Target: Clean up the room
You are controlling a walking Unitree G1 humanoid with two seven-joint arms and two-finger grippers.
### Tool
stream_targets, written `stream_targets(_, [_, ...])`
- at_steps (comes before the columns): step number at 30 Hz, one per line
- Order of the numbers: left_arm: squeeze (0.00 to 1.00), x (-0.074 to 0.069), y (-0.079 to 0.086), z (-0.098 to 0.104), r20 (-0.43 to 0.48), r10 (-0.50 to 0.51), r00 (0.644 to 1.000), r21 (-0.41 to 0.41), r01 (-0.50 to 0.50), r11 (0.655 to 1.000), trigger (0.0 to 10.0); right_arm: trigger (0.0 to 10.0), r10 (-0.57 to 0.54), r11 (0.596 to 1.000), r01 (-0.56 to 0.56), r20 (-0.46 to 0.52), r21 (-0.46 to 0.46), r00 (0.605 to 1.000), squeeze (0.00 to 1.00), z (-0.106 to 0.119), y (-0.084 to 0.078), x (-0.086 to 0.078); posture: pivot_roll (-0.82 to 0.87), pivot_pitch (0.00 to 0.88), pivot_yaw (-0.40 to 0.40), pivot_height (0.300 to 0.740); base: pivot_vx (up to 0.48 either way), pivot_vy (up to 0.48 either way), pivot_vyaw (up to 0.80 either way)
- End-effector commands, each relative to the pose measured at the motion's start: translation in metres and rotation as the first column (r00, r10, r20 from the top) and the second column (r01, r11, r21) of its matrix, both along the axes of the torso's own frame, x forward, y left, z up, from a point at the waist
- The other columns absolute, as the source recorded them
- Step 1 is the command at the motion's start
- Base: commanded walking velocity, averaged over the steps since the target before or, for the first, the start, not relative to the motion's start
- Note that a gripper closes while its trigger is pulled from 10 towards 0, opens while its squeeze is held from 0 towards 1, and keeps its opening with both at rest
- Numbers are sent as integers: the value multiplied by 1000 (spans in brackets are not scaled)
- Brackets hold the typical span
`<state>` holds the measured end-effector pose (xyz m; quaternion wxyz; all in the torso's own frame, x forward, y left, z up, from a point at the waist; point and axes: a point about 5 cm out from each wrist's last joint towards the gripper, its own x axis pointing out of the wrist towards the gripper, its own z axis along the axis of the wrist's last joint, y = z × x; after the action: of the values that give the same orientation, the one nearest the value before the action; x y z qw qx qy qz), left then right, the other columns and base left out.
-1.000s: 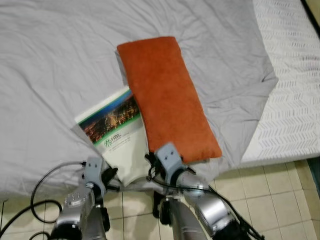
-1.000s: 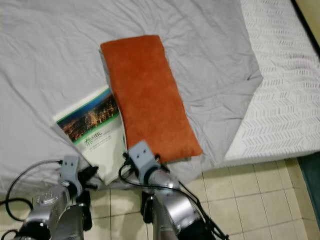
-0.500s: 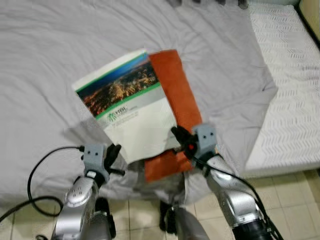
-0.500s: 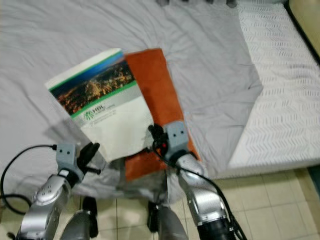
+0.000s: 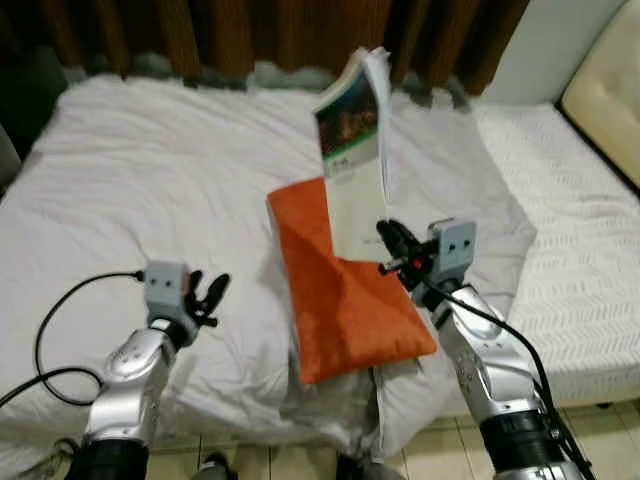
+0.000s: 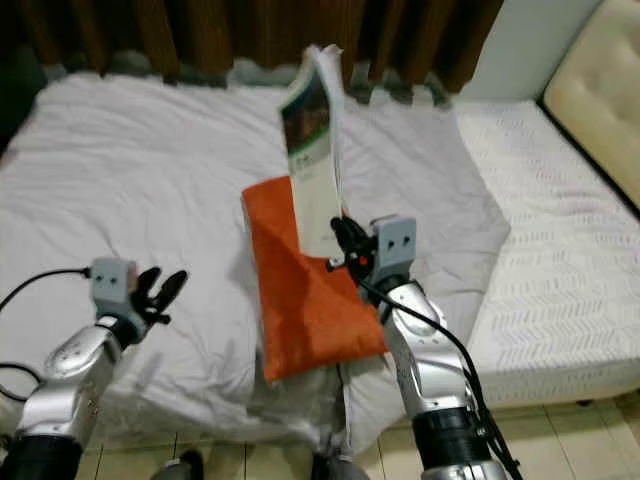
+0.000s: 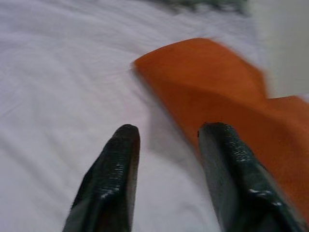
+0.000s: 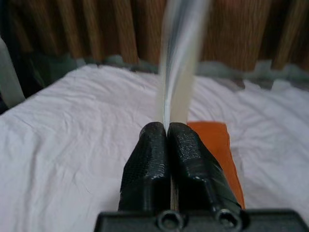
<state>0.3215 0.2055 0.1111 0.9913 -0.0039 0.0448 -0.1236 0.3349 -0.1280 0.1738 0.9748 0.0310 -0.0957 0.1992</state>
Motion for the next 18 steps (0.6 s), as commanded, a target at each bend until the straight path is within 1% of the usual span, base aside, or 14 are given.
stream_targets(1, [439,-2,1,-9,-31,2,1000,51,0,999,10000,0,-63,997,66,77,-44,995,0,8,-15,3,66,1,-125,740,0,0,0])
stream_targets(3, [439,-3,1,-9,-26,5,1000,72,-3,997,10000,0,-84,994,90,91,-65,992,0,8,-19,3,67,0,-124,740,0,0,0])
stream_targets(4, [0,-4,-1,-10,-14,14,1000,107,-13,994,10000,0,-108,989,118,106,-90,989,0,8,-23,4,68,0,-123,740,0,0,0])
stream_targets(5, [0,-9,-7,-13,11,28,1000,155,-30,987,10000,0,-175,968,196,137,-157,975,0,6,-34,1,69,0,-119,740,0,0,0])
stream_targets(6, [0,-12,-12,-14,18,33,999,169,-35,985,10000,0,-203,957,228,147,-180,968,0,3,-40,-3,69,0,-119,740,0,0,0])
stream_targets(7, [0,-19,-20,-16,38,52,998,166,-58,984,10000,0,-242,939,271,152,-213,958,0,-6,-50,-14,76,0,-118,740,0,0,0])
stream_targets(8, [0,-19,-20,-16,38,52,998,166,-58,984,10000,0,-242,939,271,152,-213,958,0,-6,-50,-14,76,0,-118,740,0,0,0])
stream_targets(9, [0,-23,-27,-17,53,84,995,140,-90,986,10000,0,-272,921,303,153,-244,950,0,-15,-57,-24,78,0,-118,740,0,0,0])
stream_targets(10, [0,-27,-34,-17,73,109,991,139,-118,983,10000,0,-318,894,350,154,-282,936,0,-25,-66,-35,78,0,-119,740,0,0,0])
stream_targets(11, [0,-32,-44,-19,84,130,988,96,-138,986,10000,0,-378,860,405,147,-311,914,0,-40,-76,-48,83,0,-123,740,0,0,0])
stream_targets(13, [0,-34,-48,-21,80,141,987,73,-147,986,10000,0,-413,837,435,139,-332,900,0,-49,-82,-54,84,0,-126,740,0,0,0])
stream_targets(15, [0,-39,-52,-25,64,150,987,42,-153,987,10000,0,-461,830,453,60,-325,886,0,-65,-89,-60,80,0,-127,740,0,0,0])
stream_targets(17, [0,-42,-55,-29,54,145,988,53,-147,988,10000,0,-478,831,456,9,-319,878,0,-75,-93,-64,79,0,-125,740,0,-480,0])
stream_targets(18, [0,-44,-62,-37,20,118,993,38,-118,992,10000,0,-459,840,430,-8,-331,889,0,-81,-91,-64,73,0,-123,740,0,-480,0])
